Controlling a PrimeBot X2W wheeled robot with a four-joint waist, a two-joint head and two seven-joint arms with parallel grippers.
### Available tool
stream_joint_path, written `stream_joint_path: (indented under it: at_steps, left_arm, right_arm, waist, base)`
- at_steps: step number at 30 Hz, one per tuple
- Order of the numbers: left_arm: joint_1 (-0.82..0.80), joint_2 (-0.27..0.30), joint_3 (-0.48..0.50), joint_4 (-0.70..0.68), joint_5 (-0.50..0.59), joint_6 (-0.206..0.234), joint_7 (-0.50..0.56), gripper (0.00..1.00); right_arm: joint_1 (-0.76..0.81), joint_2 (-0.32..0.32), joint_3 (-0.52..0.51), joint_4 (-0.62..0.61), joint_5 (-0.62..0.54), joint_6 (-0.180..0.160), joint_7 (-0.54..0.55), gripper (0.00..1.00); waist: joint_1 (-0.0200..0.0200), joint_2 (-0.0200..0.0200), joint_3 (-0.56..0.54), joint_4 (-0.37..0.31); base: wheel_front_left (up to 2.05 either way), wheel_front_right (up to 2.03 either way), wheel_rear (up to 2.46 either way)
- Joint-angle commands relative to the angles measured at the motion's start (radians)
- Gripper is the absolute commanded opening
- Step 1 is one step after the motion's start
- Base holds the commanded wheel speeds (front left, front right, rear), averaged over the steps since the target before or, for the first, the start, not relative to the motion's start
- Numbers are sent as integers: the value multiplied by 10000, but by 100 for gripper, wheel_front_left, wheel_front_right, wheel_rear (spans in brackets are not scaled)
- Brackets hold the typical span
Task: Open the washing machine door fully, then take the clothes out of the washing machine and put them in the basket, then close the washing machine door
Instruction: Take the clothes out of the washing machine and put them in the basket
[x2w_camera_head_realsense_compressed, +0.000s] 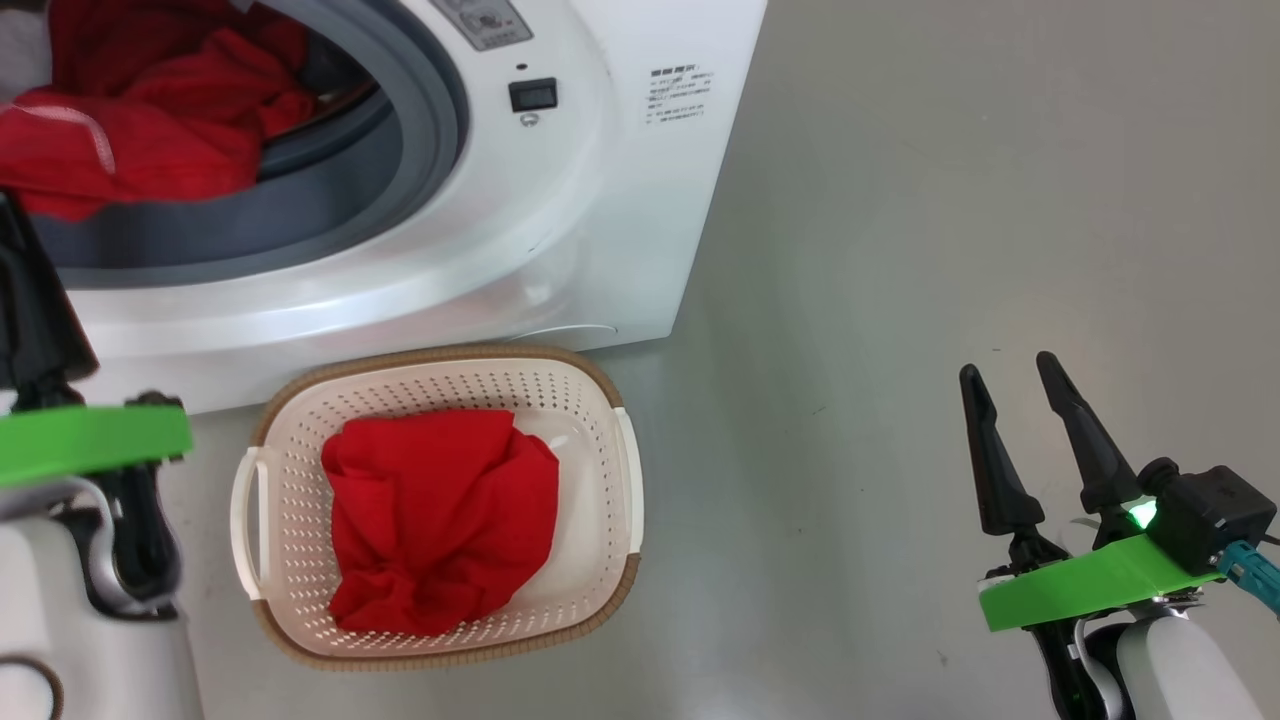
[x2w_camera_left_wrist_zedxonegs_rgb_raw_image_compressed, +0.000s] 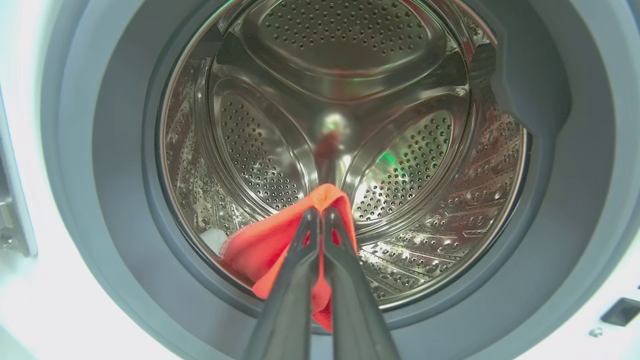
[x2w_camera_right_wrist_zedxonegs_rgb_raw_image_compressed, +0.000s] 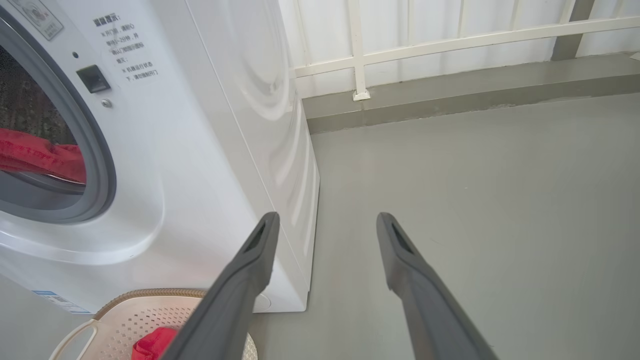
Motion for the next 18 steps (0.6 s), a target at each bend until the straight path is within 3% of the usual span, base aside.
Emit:
stream_joint_path:
  at_steps: [1,7,18]
  left_arm:
    - [278,316,174,-380,-44,-81,-78,0]
    - [1035,315,-118,-1610,-516,59,-78,0]
    - [2122,314,-828,-4036,-555,786,-78,0]
  right_arm:
    - [203,-113,178,-256,-46,48,-65,100]
    - [236,-125,119,-291,-61,48,-65,100]
    - [188,-119,146,-294,-57,48,-65,100]
  waist:
    - [0,0,-4,14]
    - [0,0,-6,81]
    - [0,0,17,25]
  base:
    - [0,0,0]
    - [0,0,0]
    - [0,0,0]
